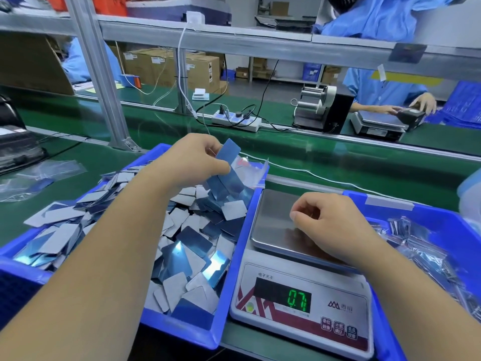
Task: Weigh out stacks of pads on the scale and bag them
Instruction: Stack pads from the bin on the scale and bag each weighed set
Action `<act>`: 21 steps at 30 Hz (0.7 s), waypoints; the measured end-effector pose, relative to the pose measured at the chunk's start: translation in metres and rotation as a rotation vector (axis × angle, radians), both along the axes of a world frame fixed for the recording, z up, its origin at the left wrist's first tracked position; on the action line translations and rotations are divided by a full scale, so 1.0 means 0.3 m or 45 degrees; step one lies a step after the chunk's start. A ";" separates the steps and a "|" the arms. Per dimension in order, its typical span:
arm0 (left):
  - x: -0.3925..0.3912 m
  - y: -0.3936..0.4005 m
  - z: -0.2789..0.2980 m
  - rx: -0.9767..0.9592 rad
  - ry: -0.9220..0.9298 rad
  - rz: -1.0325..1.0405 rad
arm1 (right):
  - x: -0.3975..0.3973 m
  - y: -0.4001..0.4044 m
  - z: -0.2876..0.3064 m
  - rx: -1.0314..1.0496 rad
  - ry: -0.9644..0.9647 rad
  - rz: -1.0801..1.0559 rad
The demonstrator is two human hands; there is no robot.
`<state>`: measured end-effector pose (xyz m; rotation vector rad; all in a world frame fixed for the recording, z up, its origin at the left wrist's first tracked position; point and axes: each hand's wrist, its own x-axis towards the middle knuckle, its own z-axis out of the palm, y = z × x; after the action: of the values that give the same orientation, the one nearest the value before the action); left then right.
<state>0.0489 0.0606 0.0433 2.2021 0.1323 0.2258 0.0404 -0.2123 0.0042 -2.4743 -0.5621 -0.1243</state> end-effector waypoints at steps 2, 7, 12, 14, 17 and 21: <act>0.001 -0.010 -0.005 -0.050 -0.029 0.035 | 0.002 -0.002 -0.001 0.008 -0.004 0.001; 0.011 -0.089 -0.014 -0.241 -0.079 0.054 | 0.009 -0.002 0.025 0.059 -0.063 -0.030; 0.013 -0.291 -0.049 -0.349 0.041 -0.170 | 0.031 -0.049 0.126 0.279 -0.140 -0.290; 0.020 -0.363 -0.073 -0.292 0.073 -0.236 | 0.033 -0.073 0.154 0.388 -0.130 -0.331; 0.028 -0.423 -0.108 -0.024 0.098 -0.290 | 0.029 -0.089 0.155 0.383 -0.104 -0.342; 0.014 -0.419 -0.122 0.369 0.021 -0.253 | 0.040 -0.106 0.088 0.271 -0.069 -0.374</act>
<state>0.0532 -0.0651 0.0066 2.4859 -0.1176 0.1207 0.0522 -0.2440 0.0308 -2.3349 -0.1921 -0.3497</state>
